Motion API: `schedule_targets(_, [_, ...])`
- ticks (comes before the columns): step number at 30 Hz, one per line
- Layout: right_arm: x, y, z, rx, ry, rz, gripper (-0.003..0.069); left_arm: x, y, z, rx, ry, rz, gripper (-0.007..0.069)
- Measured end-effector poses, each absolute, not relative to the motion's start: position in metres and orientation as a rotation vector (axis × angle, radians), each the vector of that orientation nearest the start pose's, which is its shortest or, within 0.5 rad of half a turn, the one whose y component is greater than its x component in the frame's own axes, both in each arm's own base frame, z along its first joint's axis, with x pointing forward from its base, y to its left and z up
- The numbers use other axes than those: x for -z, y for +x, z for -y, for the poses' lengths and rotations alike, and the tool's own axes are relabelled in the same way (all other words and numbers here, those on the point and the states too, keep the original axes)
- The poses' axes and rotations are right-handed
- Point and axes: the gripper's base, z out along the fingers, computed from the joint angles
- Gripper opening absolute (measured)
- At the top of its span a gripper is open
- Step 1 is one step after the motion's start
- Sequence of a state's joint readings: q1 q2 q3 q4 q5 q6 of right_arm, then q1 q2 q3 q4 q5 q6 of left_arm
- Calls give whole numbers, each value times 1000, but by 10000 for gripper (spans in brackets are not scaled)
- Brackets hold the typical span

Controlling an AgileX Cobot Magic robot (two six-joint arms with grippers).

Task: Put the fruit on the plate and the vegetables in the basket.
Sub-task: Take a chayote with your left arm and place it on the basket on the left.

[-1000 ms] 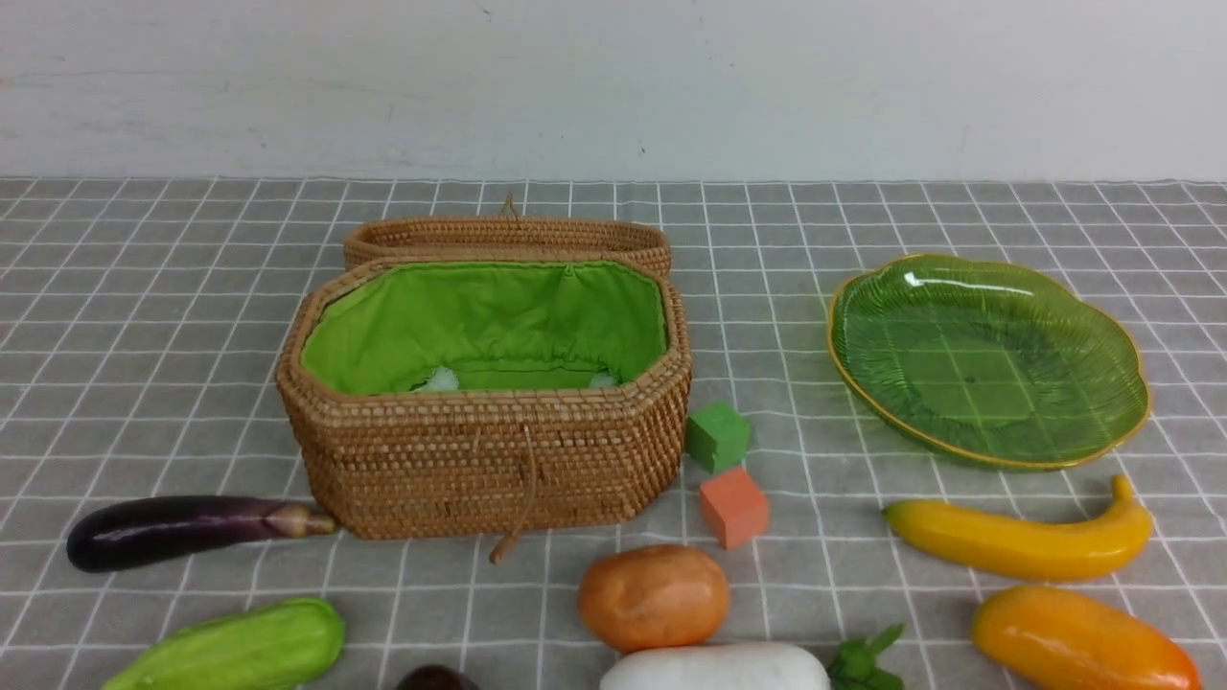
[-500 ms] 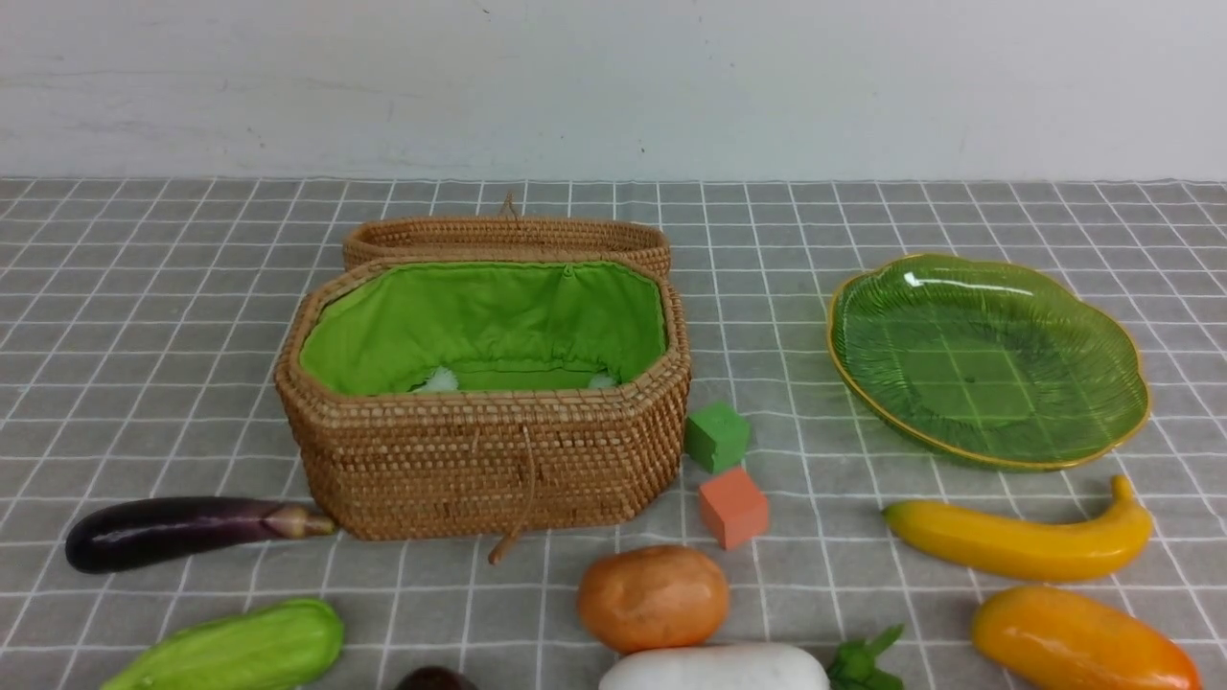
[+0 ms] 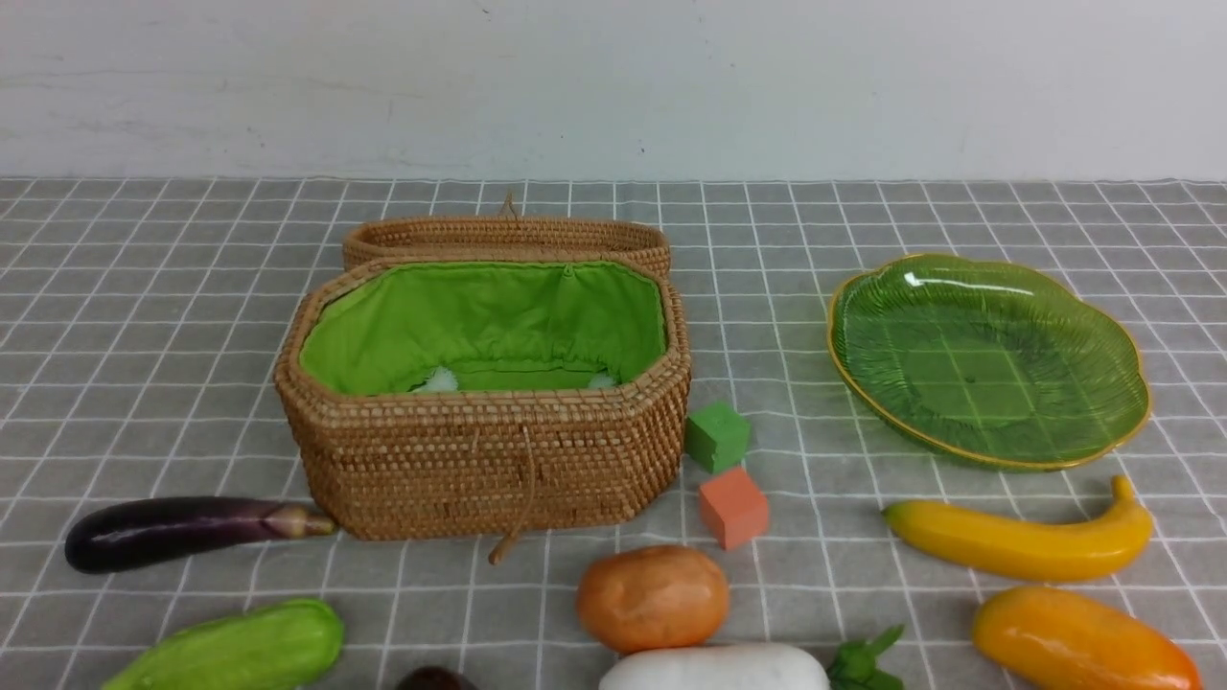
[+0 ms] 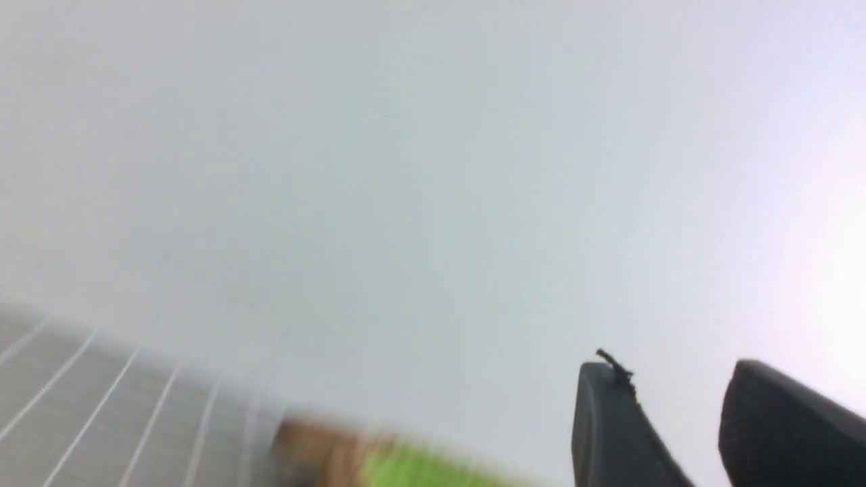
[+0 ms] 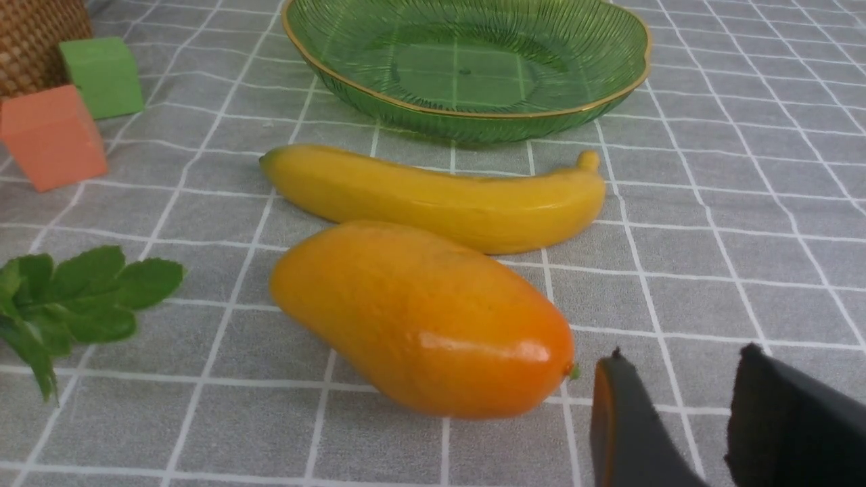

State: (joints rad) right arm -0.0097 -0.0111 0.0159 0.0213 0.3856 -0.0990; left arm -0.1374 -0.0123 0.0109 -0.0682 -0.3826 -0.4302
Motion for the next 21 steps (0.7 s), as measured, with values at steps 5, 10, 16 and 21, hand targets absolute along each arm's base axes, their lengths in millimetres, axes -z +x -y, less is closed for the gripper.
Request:
schedule_targets(5, [-174,52,0,54,-71,-1873,242,-305,37,3,577,-216,-1040,239])
schedule_targets(10, [-174,52,0,54,-71,-1873,242,-374,47,8,566,-250,-1346,239])
schedule_targets(16, [-174,52,0,54,-71,-1873,242,-337,99,14,367,-304,-2029,239])
schedule_targets(21, [-174,52,0,54,-71,-1873,242,-310,144,18,221,-246,-2272,239])
